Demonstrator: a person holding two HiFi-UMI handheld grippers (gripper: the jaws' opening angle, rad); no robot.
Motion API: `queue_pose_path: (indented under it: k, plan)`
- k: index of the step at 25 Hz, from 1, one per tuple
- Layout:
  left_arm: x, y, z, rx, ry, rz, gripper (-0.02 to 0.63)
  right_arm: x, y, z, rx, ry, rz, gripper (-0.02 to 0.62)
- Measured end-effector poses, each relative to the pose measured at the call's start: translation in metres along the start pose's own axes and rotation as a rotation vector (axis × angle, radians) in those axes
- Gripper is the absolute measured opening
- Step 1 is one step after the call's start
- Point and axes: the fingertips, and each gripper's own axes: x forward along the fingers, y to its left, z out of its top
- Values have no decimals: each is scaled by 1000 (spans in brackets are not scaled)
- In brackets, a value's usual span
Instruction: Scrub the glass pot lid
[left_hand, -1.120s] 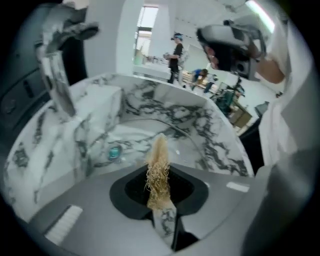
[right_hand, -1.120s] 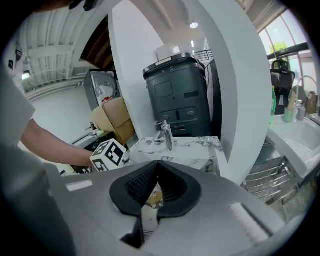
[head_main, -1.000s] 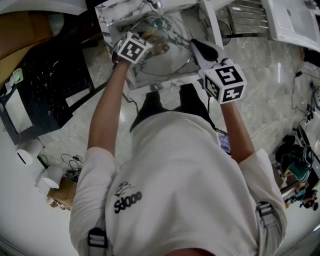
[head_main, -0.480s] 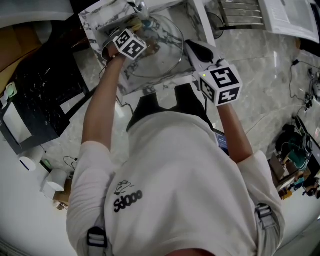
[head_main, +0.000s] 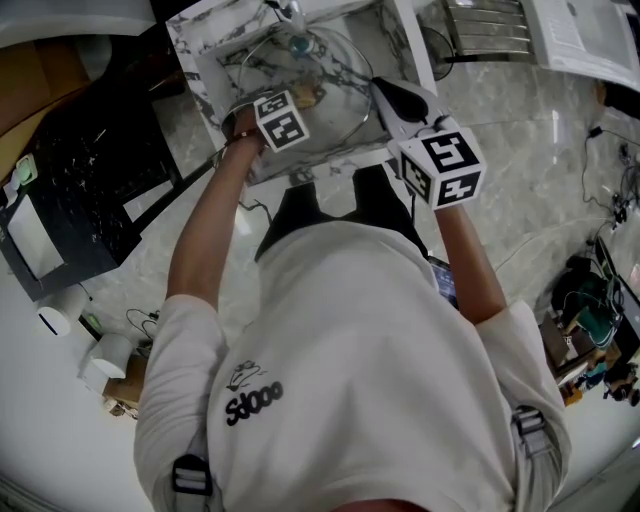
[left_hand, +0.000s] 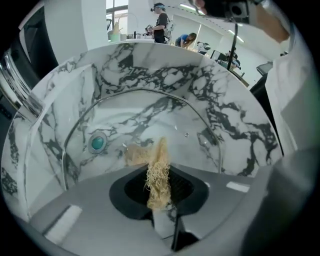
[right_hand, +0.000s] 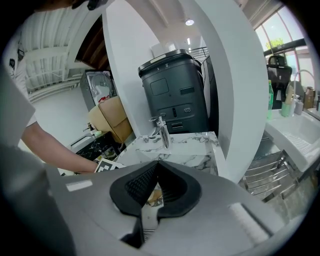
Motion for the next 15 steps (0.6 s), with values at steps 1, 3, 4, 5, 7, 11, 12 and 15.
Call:
queue_pose_path:
  k: [1, 3, 4, 5, 7, 11, 12, 15]
  plan:
    - [0, -7, -1, -1, 1, -22, 58, -1, 1, 0, -2, -1, 0, 5]
    - [-1, -24, 1, -4, -7, -77, 58, -3, 3, 0, -6, -3, 2, 5]
    - [-1, -32, 2, -7, -15, -109, 58, -5, 4, 0, -8, -3, 2, 5]
    - [-2, -40, 4, -15, -22, -142, 58, -6, 6, -1, -11, -4, 2, 5]
    - [-7, -52, 5, -35, -28, -201, 58, -9, 10, -2, -14, -7, 1, 5]
    - [-17, -70, -1, -49, 8, -295, 58, -14, 17, -3, -17, -13, -6, 5]
    - [-19, -77, -4, -57, 17, -336, 58, -15, 19, -3, -16, -15, -8, 5]
    - [-26, -92, -3, -53, 13, -414, 58, -22, 20, -6, -11, -12, -18, 5]
